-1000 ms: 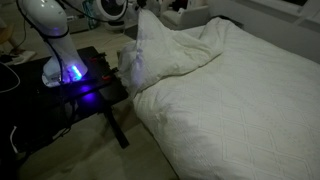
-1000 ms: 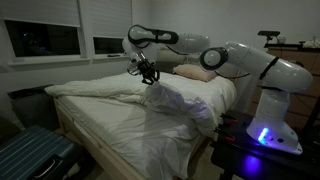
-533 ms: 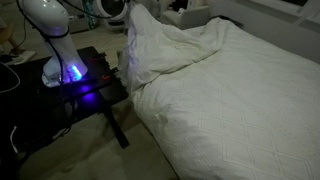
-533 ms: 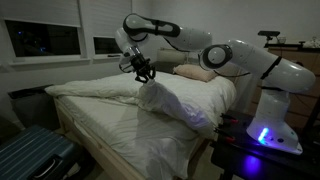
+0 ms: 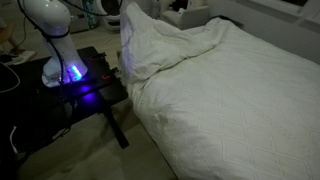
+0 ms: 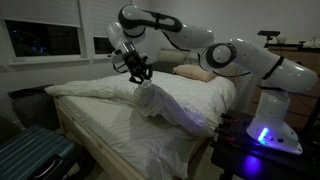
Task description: Spread the corner of the bed well
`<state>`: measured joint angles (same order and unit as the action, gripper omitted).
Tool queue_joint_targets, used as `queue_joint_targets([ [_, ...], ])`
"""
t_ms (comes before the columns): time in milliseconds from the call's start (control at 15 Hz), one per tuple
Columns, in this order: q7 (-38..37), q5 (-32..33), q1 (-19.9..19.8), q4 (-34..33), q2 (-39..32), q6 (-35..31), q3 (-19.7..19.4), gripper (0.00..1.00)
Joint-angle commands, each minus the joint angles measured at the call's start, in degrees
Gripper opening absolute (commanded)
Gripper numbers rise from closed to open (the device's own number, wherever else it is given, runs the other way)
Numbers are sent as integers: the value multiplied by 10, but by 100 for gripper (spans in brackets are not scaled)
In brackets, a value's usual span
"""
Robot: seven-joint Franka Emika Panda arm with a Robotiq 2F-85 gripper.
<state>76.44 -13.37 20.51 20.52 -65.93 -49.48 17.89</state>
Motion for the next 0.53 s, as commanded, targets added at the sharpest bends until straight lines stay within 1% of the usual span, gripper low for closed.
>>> queue_joint_targets([
  [0, -52, -27, 24, 6, 17, -9, 18, 1],
  [467, -54, -49, 74, 10, 18, -7, 49, 1],
])
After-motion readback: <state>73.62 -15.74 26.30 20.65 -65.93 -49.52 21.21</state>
